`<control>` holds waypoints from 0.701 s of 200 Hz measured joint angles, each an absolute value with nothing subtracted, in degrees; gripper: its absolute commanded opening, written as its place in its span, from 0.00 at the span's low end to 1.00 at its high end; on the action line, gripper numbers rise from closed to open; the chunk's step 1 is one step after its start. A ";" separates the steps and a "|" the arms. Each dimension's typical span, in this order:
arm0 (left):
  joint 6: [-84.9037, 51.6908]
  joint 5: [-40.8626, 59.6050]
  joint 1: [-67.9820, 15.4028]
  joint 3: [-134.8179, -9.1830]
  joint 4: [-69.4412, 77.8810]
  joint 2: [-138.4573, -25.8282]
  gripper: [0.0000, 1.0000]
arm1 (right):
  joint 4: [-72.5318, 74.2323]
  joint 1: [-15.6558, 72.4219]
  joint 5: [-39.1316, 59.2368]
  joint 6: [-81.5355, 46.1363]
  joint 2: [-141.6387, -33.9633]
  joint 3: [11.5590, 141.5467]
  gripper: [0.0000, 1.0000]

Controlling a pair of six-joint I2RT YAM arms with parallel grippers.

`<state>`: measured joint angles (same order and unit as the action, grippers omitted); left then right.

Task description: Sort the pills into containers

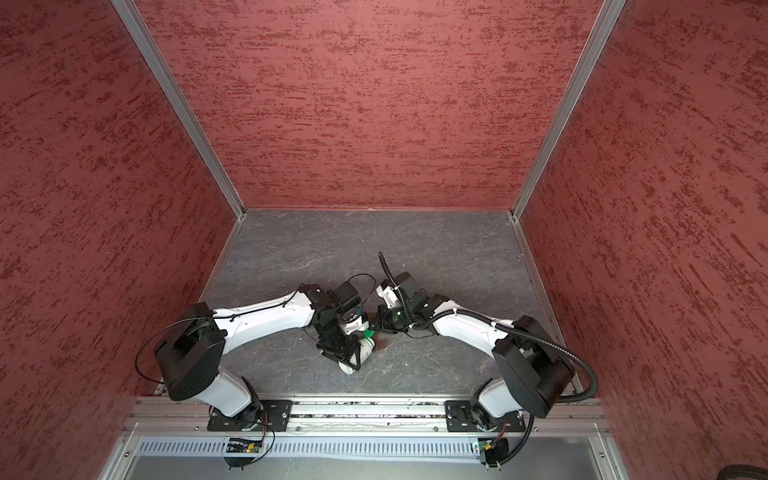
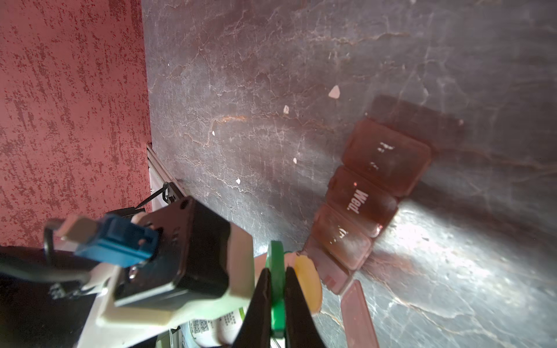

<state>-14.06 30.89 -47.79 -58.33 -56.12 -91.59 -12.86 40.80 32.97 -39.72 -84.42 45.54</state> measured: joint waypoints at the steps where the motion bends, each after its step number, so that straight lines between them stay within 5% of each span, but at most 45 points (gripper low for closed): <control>1: -14.09 30.85 -47.79 -58.35 -56.16 -91.59 0.00 | -12.88 40.80 32.95 -39.75 -84.42 45.54 0.11; 140: -12.71 18.57 -51.77 -53.34 -47.27 -88.51 0.00 | -17.69 40.77 30.94 -38.28 -84.14 47.55 0.11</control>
<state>-12.71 18.57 -51.77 -53.34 -47.27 -88.51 -17.69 40.77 30.94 -38.28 -84.14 47.55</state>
